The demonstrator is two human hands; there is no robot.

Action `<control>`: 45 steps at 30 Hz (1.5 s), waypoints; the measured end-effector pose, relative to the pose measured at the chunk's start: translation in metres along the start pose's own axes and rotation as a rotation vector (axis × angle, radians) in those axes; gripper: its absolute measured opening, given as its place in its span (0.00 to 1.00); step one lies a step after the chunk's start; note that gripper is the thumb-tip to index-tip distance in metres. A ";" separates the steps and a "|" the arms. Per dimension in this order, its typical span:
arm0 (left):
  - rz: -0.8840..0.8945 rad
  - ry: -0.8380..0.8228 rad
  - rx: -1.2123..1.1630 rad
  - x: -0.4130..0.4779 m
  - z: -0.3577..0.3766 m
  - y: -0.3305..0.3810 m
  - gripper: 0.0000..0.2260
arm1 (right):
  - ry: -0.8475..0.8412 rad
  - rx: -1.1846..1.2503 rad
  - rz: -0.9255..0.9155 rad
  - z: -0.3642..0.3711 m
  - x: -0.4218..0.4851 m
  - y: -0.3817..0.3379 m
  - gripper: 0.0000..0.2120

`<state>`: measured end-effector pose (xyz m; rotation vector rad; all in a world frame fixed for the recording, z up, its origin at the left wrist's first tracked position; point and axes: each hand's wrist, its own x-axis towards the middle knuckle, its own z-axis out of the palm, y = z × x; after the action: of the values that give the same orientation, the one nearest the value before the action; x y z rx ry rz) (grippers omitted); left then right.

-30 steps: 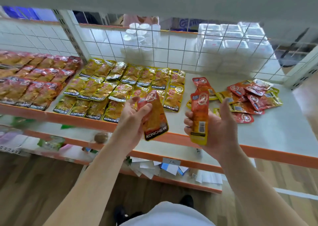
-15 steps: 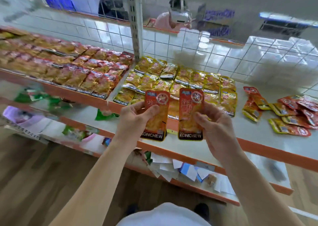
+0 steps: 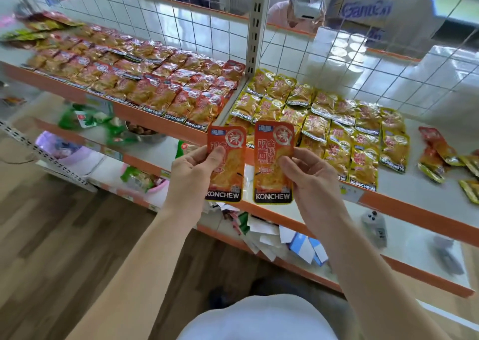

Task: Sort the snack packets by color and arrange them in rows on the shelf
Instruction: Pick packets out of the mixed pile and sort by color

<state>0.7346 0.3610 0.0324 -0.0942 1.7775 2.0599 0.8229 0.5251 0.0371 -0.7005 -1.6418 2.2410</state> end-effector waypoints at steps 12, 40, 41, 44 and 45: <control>-0.019 0.119 -0.018 0.007 0.018 0.017 0.04 | 0.025 0.002 0.049 -0.008 0.023 -0.017 0.03; 0.019 0.136 0.004 0.077 -0.078 0.052 0.09 | 0.034 0.020 0.058 0.094 0.072 0.003 0.13; 0.025 0.135 0.006 0.082 -0.091 0.057 0.09 | 0.036 0.002 0.056 0.107 0.071 0.006 0.14; 0.045 0.130 0.029 0.097 -0.133 0.068 0.10 | 0.048 -0.042 0.054 0.147 0.075 0.017 0.14; 0.052 0.130 0.049 0.102 -0.147 0.070 0.10 | 0.055 -0.055 0.048 0.160 0.077 0.021 0.13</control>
<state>0.5850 0.2402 0.0386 -0.1730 1.9250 2.0874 0.6741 0.4264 0.0382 -0.8162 -1.6837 2.1961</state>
